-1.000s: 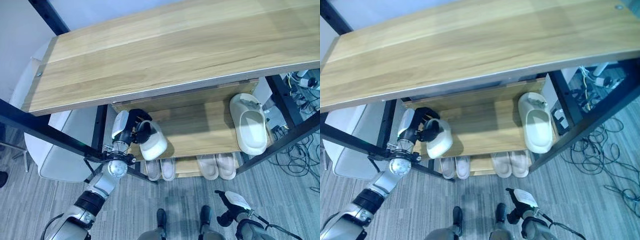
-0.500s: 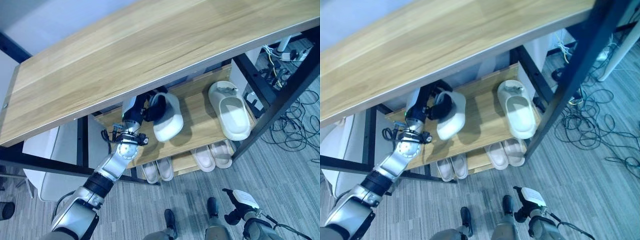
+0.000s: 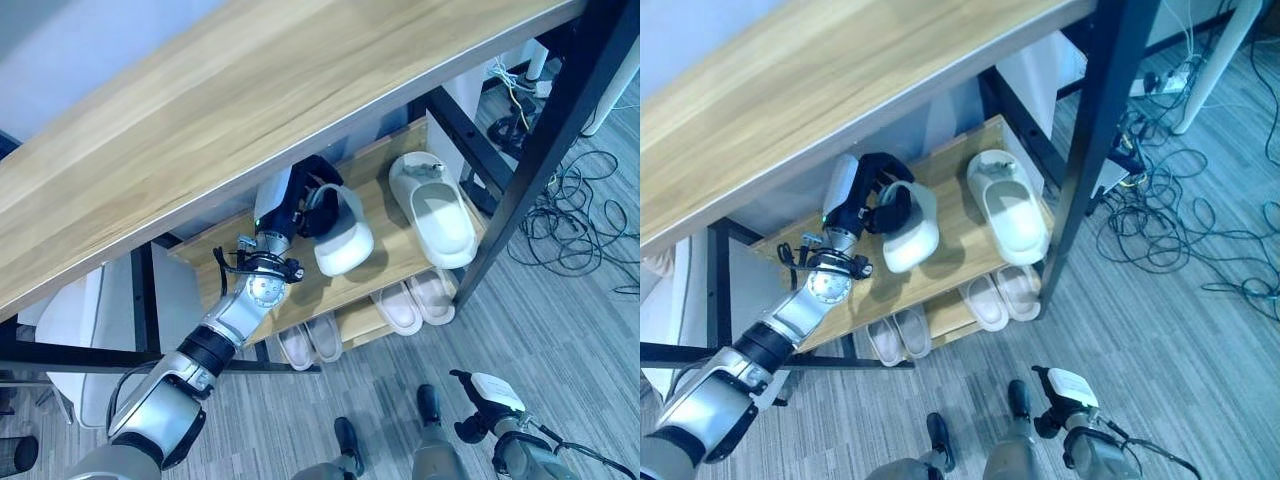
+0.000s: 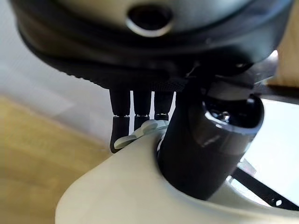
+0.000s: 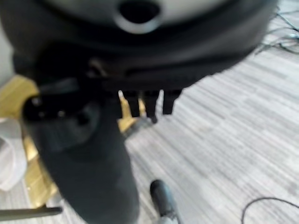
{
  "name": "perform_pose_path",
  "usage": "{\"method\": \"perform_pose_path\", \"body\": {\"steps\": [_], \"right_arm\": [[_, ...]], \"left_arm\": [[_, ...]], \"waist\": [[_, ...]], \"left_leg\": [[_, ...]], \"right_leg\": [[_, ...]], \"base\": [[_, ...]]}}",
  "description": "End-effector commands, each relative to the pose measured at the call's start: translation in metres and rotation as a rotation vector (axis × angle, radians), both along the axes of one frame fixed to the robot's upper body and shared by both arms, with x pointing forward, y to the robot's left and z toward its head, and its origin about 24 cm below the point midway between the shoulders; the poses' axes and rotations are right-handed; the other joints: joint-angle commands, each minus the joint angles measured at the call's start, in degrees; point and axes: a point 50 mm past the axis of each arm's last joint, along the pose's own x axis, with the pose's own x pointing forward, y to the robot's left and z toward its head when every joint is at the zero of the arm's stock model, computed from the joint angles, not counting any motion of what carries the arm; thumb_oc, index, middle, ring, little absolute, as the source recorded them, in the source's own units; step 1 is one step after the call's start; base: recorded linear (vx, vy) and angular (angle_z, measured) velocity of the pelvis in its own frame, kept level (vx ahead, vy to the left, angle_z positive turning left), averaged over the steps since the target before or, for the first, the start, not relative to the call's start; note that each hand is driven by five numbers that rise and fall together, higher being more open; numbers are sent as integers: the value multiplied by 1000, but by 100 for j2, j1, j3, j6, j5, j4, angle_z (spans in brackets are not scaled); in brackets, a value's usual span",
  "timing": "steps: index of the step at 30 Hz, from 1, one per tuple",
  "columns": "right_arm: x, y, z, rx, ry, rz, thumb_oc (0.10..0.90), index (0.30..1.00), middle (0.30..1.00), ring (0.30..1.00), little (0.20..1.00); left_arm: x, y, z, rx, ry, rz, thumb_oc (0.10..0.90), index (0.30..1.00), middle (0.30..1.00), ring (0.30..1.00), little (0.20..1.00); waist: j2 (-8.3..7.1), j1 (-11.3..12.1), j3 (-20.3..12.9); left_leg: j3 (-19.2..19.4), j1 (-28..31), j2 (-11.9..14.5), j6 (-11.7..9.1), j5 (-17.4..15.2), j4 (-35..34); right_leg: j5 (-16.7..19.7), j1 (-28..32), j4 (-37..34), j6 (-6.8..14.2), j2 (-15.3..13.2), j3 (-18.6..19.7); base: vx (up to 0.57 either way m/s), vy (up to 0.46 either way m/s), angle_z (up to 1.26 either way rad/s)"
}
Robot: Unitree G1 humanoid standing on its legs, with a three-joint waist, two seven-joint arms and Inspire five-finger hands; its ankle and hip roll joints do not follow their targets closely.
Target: Arrange the slippers neatly on the shoe rack.
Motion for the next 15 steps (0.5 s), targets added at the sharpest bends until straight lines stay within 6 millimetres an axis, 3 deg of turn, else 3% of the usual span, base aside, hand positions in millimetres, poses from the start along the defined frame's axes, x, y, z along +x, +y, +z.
{"method": "perform_pose_path", "body": {"steps": [1, 15], "right_arm": [[1, 4, 5, 22, -63, 29, 800, 900, 900, 900, 900], [15, 10, 12, 27, -114, 59, 800, 900, 900, 900, 900]], "left_arm": [[16, -6, 61, -75, -205, 20, 400, 300, 300, 300, 300], [25, -9, 75, -55, -223, 52, 400, 300, 300, 300, 300]], "waist": [[-344, -36, -247], [-411, -74, -36]], "left_leg": [[-205, -414, -315, 133, -114, 9], [-128, -758, -297, 131, -43, 9]], "right_leg": [[-666, 67, 36, 379, -295, -263], [-512, -355, 36, 394, -288, -101]], "base": [[0, 0, 0], [-5, -2, -4]]}}
